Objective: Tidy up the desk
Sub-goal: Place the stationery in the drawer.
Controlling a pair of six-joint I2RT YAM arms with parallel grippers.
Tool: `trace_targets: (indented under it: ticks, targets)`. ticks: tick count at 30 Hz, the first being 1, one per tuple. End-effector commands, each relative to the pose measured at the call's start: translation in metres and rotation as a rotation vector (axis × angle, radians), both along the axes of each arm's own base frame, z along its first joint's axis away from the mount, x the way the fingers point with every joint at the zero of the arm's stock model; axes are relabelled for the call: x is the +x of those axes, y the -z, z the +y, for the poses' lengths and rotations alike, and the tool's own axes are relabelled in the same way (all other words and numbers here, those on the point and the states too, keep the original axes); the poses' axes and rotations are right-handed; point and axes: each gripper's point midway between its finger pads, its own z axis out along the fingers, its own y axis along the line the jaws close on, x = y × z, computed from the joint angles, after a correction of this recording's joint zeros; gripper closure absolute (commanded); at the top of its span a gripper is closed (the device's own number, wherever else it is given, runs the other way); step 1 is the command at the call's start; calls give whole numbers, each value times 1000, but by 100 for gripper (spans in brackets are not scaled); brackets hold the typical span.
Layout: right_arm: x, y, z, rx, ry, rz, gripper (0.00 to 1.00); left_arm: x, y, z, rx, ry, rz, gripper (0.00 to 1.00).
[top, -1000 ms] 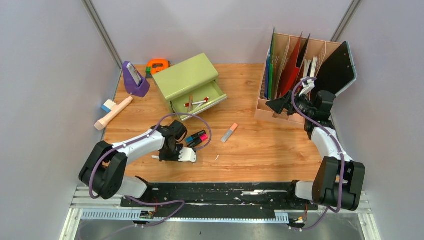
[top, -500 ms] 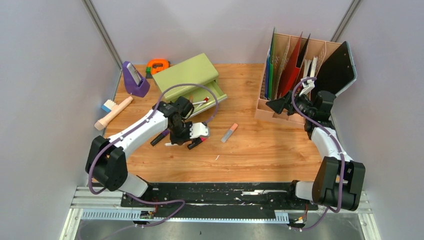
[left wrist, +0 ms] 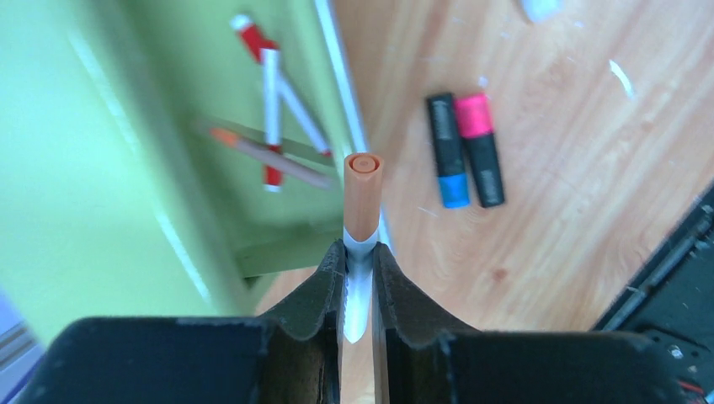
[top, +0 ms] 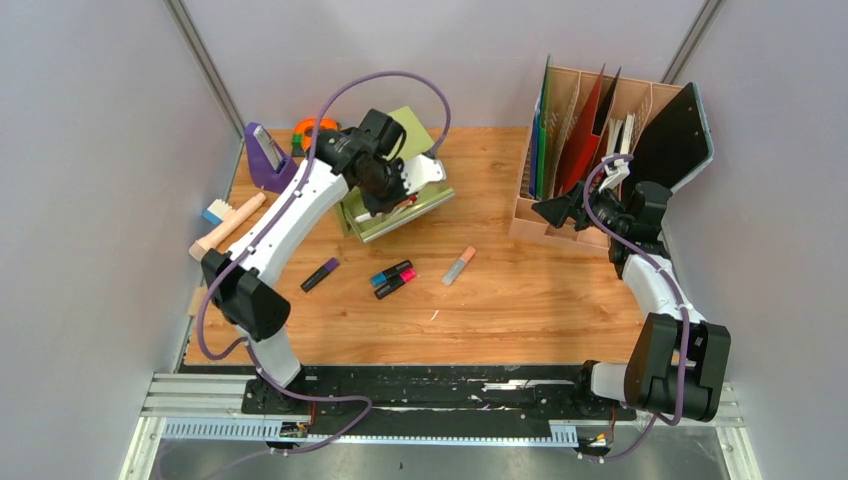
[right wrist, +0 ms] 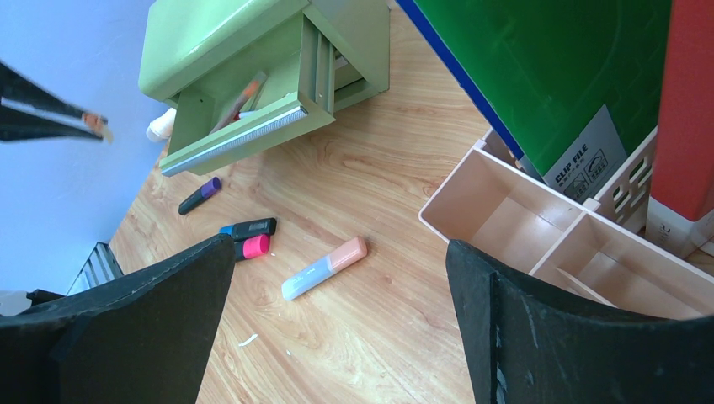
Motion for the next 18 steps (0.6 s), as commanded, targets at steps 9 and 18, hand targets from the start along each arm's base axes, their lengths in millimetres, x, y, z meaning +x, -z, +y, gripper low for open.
trace_targets:
  ticks: [9,18]
  targets:
    - [-1,-18,-5,-17,13,-72,1,96,22,-25,107,-206,-67,80]
    - [0,-17,-4,-11,10,-66,1,103,11,-36,4,-290,-109,45]
